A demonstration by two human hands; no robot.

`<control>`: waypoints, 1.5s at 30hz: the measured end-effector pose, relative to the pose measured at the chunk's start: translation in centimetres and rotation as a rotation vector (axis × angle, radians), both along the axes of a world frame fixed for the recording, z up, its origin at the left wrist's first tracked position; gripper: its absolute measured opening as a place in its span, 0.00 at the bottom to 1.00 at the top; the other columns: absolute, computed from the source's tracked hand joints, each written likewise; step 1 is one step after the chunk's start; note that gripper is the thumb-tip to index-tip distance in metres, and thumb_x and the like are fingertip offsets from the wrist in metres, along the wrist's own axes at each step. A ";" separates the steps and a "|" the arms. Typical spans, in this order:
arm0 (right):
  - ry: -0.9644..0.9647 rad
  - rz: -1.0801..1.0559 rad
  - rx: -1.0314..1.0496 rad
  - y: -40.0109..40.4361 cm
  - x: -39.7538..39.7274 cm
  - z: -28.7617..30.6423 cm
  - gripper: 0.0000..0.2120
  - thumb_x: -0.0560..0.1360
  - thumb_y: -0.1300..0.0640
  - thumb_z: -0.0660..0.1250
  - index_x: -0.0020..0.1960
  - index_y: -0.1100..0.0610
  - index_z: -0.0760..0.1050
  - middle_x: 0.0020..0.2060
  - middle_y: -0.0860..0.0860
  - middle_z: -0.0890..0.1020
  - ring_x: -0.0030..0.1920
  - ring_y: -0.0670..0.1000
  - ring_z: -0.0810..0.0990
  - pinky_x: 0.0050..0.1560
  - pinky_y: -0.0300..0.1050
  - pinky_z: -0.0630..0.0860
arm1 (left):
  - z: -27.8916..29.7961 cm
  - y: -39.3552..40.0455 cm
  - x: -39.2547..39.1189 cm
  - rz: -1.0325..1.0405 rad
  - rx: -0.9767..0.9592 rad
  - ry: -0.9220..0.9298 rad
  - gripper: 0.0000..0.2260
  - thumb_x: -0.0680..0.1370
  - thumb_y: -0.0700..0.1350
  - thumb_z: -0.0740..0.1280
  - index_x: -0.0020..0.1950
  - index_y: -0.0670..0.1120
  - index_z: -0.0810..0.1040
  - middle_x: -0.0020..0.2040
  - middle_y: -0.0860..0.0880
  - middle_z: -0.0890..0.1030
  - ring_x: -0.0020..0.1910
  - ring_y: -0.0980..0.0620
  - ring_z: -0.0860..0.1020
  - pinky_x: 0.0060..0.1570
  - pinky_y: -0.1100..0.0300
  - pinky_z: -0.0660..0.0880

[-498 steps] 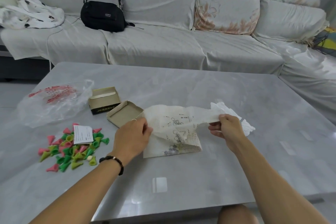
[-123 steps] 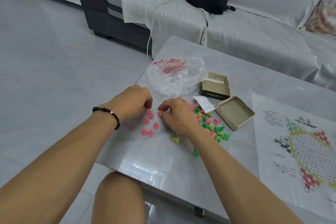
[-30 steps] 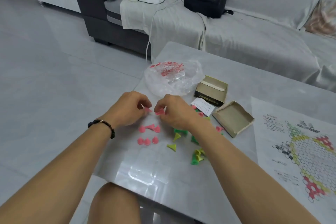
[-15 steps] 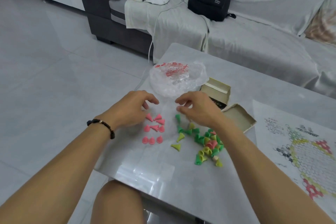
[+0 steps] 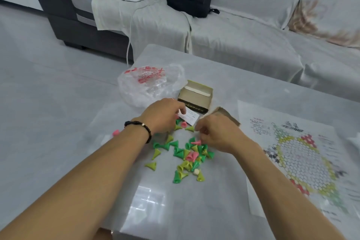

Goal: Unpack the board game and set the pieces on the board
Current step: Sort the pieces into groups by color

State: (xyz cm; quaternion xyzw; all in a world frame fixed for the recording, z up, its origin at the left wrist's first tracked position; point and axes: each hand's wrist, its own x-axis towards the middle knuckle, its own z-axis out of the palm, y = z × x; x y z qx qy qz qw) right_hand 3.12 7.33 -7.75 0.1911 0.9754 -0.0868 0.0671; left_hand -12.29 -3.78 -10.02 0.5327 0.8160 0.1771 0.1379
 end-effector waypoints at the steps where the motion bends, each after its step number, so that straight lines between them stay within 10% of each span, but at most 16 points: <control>1: -0.006 0.027 0.025 0.1 0.0 -0.2 0.13 0.69 0.60 0.65 0.50 0.50 0.82 0.39 0.47 0.81 0.42 0.51 0.80 0.38 0.42 0.73 | -0.1 0.4 0.0 -0.025 -0.035 0.009 0.16 0.75 0.35 0.64 0.56 0.53 0.78 0.53 0.52 0.73 0.49 0.52 0.73 0.49 0.56 0.74; 21: 0.086 -0.006 -0.044 0.6 -3.4 -1.4 0.19 0.77 0.58 0.58 0.66 0.47 0.74 0.52 0.51 0.74 0.52 0.55 0.77 0.48 0.50 0.75 | 0.4 -0.5 -0.8 0.095 0.076 -0.109 0.16 0.74 0.33 0.65 0.58 0.48 0.79 0.49 0.50 0.81 0.45 0.54 0.77 0.47 0.63 0.74; 45: 0.260 -0.107 -0.121 2.0 2.3 0.3 0.07 0.74 0.60 0.63 0.39 0.58 0.78 0.38 0.54 0.80 0.43 0.54 0.75 0.48 0.53 0.74 | 2.0 0.6 7.0 -0.163 -0.099 -0.054 0.13 0.76 0.44 0.70 0.60 0.49 0.80 0.50 0.50 0.78 0.51 0.52 0.76 0.47 0.64 0.70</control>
